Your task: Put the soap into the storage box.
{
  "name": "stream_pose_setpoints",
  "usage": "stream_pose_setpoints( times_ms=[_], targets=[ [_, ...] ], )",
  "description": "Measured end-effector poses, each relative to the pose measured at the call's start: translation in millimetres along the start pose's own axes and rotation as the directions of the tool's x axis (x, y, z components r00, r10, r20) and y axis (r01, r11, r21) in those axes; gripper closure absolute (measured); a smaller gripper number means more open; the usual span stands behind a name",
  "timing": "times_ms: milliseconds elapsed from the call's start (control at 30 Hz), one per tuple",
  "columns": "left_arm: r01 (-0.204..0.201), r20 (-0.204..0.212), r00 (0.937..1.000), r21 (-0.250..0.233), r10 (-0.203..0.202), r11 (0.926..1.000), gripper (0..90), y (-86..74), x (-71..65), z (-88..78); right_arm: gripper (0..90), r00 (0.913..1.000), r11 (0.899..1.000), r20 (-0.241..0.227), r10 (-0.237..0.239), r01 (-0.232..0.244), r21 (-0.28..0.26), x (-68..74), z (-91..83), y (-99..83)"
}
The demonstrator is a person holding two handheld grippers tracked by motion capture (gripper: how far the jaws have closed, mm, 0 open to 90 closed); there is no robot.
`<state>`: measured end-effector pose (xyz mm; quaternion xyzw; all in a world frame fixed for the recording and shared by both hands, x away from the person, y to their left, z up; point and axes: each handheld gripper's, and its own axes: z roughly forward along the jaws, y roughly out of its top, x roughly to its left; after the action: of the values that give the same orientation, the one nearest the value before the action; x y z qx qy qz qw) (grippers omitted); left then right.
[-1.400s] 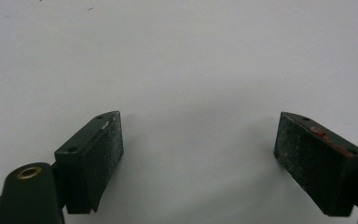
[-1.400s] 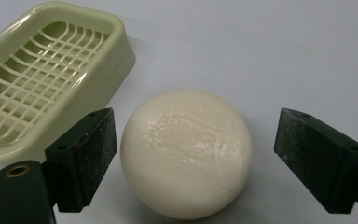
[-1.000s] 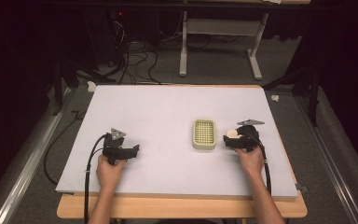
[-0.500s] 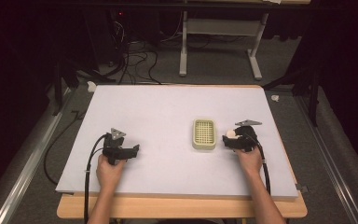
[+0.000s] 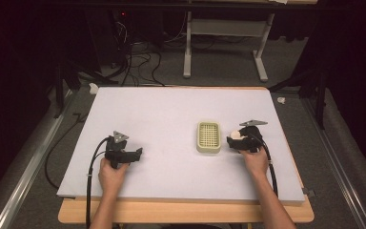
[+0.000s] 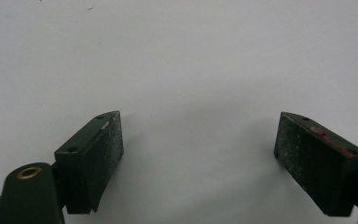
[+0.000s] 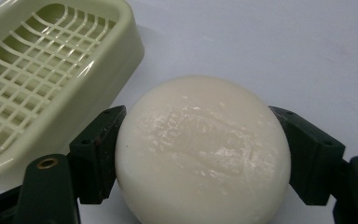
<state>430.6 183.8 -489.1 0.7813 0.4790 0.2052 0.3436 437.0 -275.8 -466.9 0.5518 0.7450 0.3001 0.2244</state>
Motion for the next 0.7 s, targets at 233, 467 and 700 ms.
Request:
stream_pose_setpoints(
  times_ms=[233,467,700],
  targets=[
    [0.000,0.000,1.0000,0.000,0.000,1.0000,16.0,0.0,0.0,0.0,24.4,0.9998,1.000,-0.017,-0.011,0.010,-0.022,2.3,-8.4,4.5],
    [0.001,0.001,1.0000,0.000,-0.001,1.0000,15.9,0.0,0.1,0.0,24.4,0.9985,0.998,-0.052,-0.016,0.013,-0.053,8.1,-19.0,9.2],
    [0.002,0.001,1.0000,0.001,-0.002,1.0000,15.9,0.1,0.3,0.0,24.4,0.9944,0.997,-0.105,-0.014,0.006,-0.074,13.6,-27.7,12.8]
  ],
)
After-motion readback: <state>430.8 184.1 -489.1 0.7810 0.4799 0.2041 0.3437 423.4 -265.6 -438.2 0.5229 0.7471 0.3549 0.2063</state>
